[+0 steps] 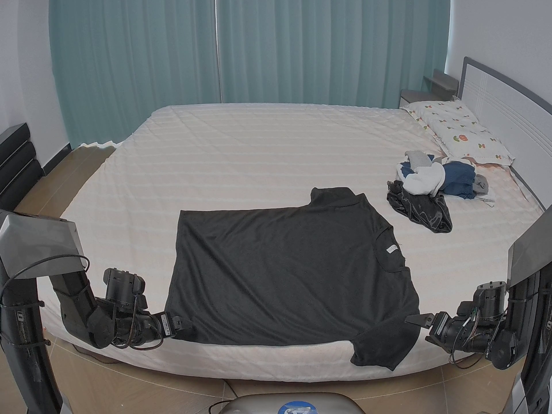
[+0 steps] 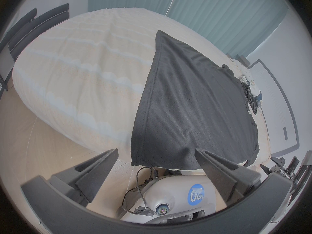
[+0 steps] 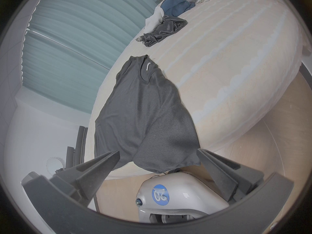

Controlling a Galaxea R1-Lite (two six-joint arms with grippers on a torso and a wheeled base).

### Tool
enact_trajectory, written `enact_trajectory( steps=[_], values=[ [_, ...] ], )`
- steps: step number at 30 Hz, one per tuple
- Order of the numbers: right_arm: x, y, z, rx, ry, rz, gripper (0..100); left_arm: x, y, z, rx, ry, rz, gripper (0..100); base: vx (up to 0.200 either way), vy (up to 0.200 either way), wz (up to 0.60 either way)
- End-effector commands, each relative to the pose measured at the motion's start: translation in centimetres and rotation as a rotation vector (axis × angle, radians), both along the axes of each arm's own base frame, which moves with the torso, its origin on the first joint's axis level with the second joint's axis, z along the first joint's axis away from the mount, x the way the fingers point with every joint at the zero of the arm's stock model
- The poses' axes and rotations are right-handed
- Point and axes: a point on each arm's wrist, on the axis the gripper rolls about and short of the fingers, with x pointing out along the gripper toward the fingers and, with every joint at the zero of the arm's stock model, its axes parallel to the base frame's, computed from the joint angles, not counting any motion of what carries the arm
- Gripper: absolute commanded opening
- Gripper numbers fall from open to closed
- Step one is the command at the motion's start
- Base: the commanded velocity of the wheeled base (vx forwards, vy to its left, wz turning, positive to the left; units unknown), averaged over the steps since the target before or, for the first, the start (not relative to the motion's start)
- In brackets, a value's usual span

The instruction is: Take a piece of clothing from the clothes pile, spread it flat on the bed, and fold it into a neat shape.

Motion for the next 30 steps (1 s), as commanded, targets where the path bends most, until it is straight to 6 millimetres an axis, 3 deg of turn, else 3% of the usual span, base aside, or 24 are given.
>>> enact_trajectory(
  steps=[1, 6, 7, 21, 30],
  values=[
    [-0.3, 0.0, 0.0, 0.0, 0.006, 0.001, 100, 0.3, -0.1, -0.8, 0.003, 0.017, -0.002, 100, 0.0, 0.0, 0.0],
    [-0.3, 0.0, 0.0, 0.0, 0.006, 0.001, 100, 0.7, -0.1, -0.9, 0.014, 0.007, -0.024, 100, 0.0, 0.0, 0.0],
    [-0.3, 0.0, 0.0, 0.0, 0.006, 0.001, 100, 0.6, -0.1, -0.9, 0.018, 0.009, -0.029, 0, 0.0, 0.0, 0.0],
    [-0.3, 0.0, 0.1, -0.002, 0.003, 0.003, 100, 0.2, 0.1, -1.0, 0.086, 0.011, 0.012, 0, 0.0, 0.0, 0.0],
    [-0.2, -0.2, 0.3, -0.027, -0.021, 0.0, 100, 0.0, 0.1, 1.6, -0.025, -0.036, 0.134, 0, 0.0, 0.0, 0.0]
  ],
)
